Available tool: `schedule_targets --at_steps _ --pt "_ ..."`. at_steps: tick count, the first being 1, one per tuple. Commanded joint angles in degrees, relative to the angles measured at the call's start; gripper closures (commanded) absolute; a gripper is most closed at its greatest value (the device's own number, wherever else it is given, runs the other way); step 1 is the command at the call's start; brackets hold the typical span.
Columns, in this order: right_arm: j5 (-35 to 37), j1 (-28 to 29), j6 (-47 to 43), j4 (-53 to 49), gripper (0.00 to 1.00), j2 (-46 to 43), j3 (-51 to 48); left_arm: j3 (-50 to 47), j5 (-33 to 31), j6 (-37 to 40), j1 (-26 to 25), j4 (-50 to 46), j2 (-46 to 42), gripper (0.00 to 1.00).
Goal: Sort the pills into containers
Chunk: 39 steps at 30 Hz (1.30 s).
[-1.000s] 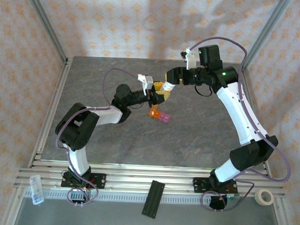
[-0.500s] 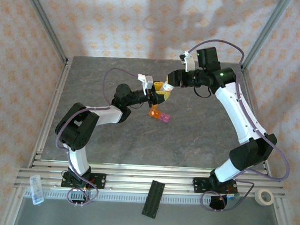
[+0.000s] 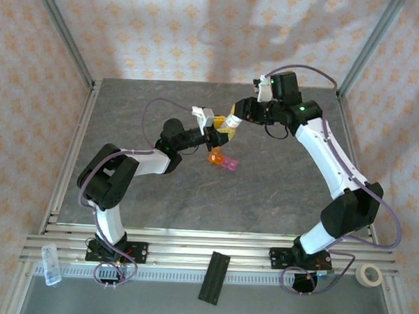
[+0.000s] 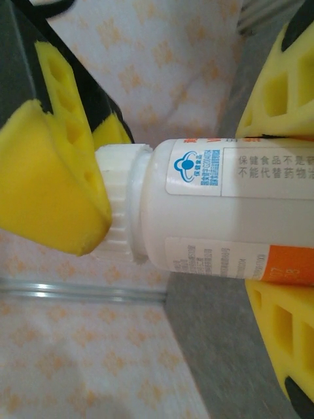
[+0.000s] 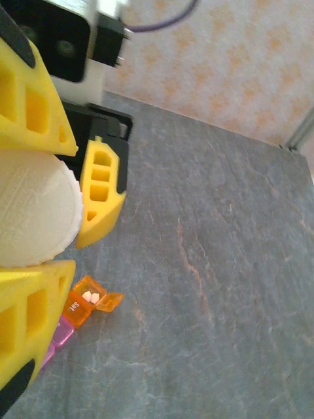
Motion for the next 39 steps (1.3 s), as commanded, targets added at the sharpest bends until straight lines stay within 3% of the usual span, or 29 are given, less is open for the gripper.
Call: schedule_targets --at_steps 1,5,11,15,19,22,25,30,34,39 --pt "7.89 2.05 12.03 1.62 0.67 -0.23 -3.69 -1.36 -9.5 11.3 -1.96 5.07 -5.76 1.0" --pt "14.13 5.36 19.09 5.65 0.67 -0.61 -7.97 -3.09 -17.02 18.88 -4.38 4.26 -6.91 1.0" --pt "19.56 7.63 22.75 6.91 0.63 -0.82 -9.74 -3.4 -18.45 19.51 -4.9 4.75 -5.44 1.0" --pt "20.84 7.38 21.79 4.85 0.54 -0.84 -7.3 -3.56 -18.5 18.54 -4.86 5.28 -4.31 1.0" --pt "20.19 6.21 19.74 2.61 0.34 -1.17 -3.14 -3.68 -18.44 18.02 -4.87 5.53 -3.47 1.0" --pt "19.7 5.6 16.25 0.85 0.21 -2.26 -0.49 -3.6 -17.72 17.06 -4.65 5.7 -3.13 1.0" --pt "18.97 5.05 10.89 -1.03 0.15 -4.06 0.95 -3.44 -16.2 15.73 -4.42 5.67 -2.96 1.0" --pt "13.17 1.84 0.13 -3.05 0.14 -6.22 2.41 -2.13 -11.44 11.45 -3.54 6.29 -1.69 1.0" --pt "13.13 0.4 -10.19 -5.48 0.16 -7.26 2.04 -0.29 -6.16 6.49 -2.6 6.51 -0.78 1.0" --pt "8.43 -1.45 -15.82 -6.49 0.15 -7.77 0.95 2.0 0.43 0.26 -1.66 6.78 0.46 1.0"
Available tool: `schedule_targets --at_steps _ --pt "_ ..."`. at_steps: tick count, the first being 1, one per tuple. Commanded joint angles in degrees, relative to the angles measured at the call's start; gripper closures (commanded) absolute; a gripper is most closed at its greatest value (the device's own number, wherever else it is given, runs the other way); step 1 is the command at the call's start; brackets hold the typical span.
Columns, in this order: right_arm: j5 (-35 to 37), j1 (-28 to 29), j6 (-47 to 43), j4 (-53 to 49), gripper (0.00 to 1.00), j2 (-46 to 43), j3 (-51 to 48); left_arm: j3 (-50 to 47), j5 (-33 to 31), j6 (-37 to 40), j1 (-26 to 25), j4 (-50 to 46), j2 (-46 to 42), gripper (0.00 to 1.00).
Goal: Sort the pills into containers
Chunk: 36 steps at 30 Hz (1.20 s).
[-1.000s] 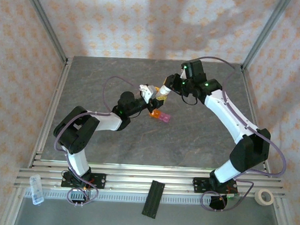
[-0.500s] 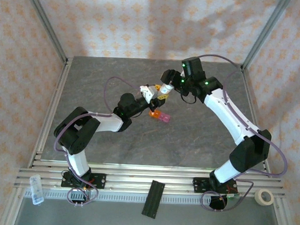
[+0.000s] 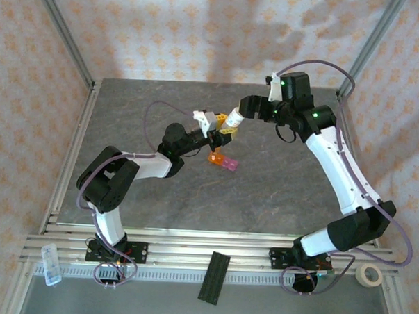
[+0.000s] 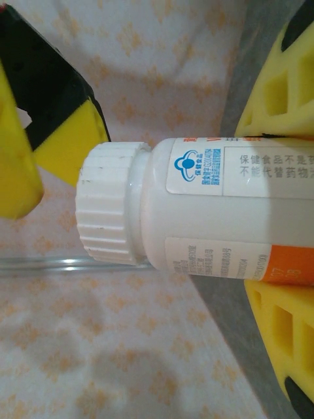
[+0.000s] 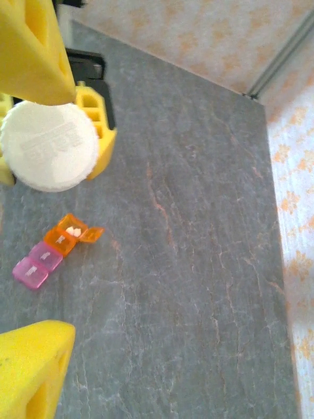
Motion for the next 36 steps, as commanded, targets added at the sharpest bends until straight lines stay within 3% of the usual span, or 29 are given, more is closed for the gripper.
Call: schedule_targets --at_steps 1,6,14,24,30,36 --pt "-4.97 -1.14 -7.38 -2.34 0.15 -1.0 -0.16 2.63 6.93 -5.9 0.6 4.01 1.23 1.0" --pt "-10.62 -1.23 -8.81 -3.89 0.17 0.73 1.52 3.05 8.46 -6.8 0.68 4.01 1.59 1.0" --pt "-13.69 -1.22 -8.7 -4.83 0.25 3.65 3.32 3.99 9.39 -7.85 0.68 4.02 2.14 1.0" --pt "-14.0 -1.21 -6.15 -3.03 0.54 4.07 2.19 3.92 10.0 -8.27 0.69 4.02 1.9 1.0" --pt "-13.82 -1.18 5.05 2.97 0.61 3.49 -2.19 3.43 7.23 -6.66 0.34 3.94 1.14 1.0" --pt "-4.68 1.32 21.55 8.96 0.62 1.98 -8.61 0.31 -2.27 3.1 -1.76 3.16 -1.35 1.0"
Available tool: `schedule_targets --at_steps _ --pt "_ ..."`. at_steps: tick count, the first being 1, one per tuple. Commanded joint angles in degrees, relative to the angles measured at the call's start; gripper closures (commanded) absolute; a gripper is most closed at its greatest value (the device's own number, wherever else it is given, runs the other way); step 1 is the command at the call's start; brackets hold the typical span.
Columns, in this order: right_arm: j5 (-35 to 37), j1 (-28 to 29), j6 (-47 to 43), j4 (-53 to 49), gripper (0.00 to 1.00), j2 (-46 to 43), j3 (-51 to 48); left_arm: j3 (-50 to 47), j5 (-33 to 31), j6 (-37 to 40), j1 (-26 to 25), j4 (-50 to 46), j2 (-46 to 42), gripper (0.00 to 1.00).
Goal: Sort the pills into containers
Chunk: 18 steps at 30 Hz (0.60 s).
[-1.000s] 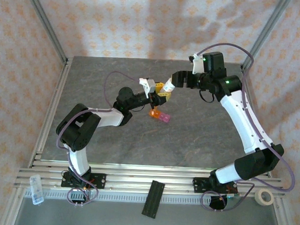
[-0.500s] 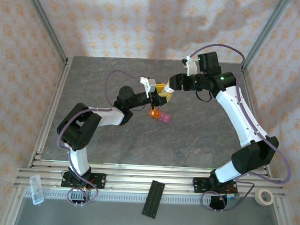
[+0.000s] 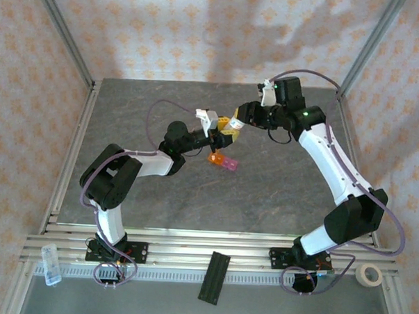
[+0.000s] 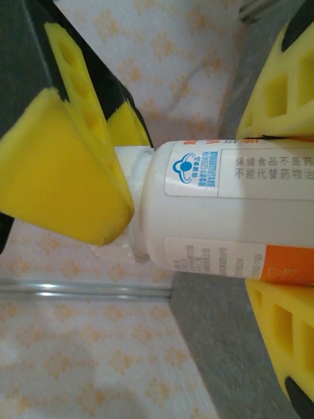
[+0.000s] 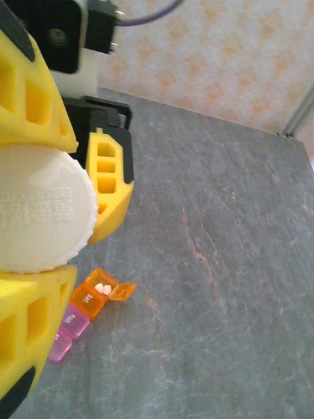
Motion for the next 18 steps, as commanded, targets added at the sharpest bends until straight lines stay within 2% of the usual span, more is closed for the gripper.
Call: schedule_targets --at_steps 1,5,9,14,18 --pt "8.11 2.17 12.9 3.96 0.62 -1.32 -3.44 -0.75 -6.46 8.04 -2.06 4.96 -3.36 1.0" --pt "10.01 4.84 17.7 5.93 0.6 -1.19 -5.17 -1.49 -10.15 10.69 -2.87 4.67 -3.67 1.0" --pt "10.54 5.05 17.05 4.34 0.53 -0.26 -3.35 -2.03 -11.2 11.31 -2.92 4.74 -2.99 1.0" --pt "10.85 2.71 14.37 0.35 0.29 0.05 2.44 -3.13 -11.38 11.81 -2.66 4.91 -2.62 1.0" --pt "9.61 0.58 10.66 -2.42 0.2 -0.27 6.75 -3.81 -10.59 11.16 -2.2 5.16 -2.69 1.0"
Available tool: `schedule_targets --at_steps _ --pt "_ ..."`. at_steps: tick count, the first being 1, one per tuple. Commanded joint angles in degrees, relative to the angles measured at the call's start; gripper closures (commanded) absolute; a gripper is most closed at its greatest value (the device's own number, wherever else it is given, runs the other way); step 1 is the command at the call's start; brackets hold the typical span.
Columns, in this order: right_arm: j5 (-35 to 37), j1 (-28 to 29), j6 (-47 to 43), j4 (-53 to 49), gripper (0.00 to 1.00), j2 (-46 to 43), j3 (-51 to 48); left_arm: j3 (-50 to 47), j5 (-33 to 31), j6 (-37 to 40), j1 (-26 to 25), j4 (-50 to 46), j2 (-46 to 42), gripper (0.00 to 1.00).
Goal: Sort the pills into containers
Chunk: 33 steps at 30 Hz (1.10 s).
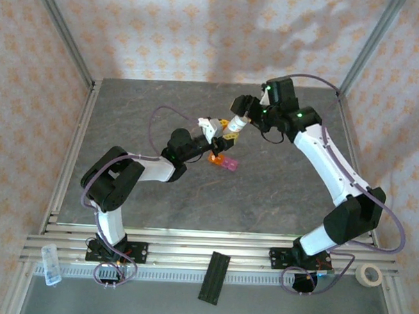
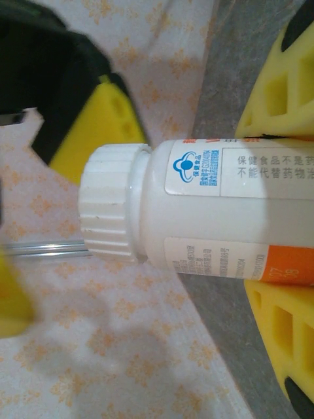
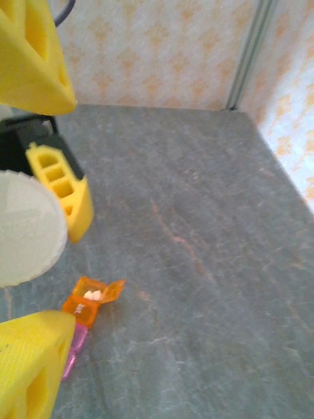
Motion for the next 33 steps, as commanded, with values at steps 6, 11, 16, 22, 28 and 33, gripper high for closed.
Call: schedule_targets --at_steps 6,11,16,22,28,33 --pt "-3.04 -3.51 -15.45 -8.67 0.2 1.15 9.33 -0.45 3.72 -2.07 1.72 4.09 -3.09 1.0" --pt "-8.23 -3.5 -29.12 -9.8 0.24 0.71 8.17 0.79 10.15 -8.34 3.96 4.49 -3.12 1.0" --pt "-14.94 -3.5 -30.8 -9.93 0.27 1.04 8.44 1.25 13.75 -12.06 5.26 4.55 -3.12 1.0" --pt "-17.59 -3.43 -30.09 -10.09 0.28 3.2 9.41 2.41 16.68 -14.73 5.46 4.72 -2.65 1.0" --pt "-18.94 -3.26 -30.56 -11.46 0.3 5.56 10.13 2.91 17.61 -15.54 5.44 4.68 -2.56 1.0" --pt "-19.29 -3.0 -30.52 -11.34 0.35 6.05 9.96 3.1 18.05 -16.06 5.48 4.72 -2.66 1.0"
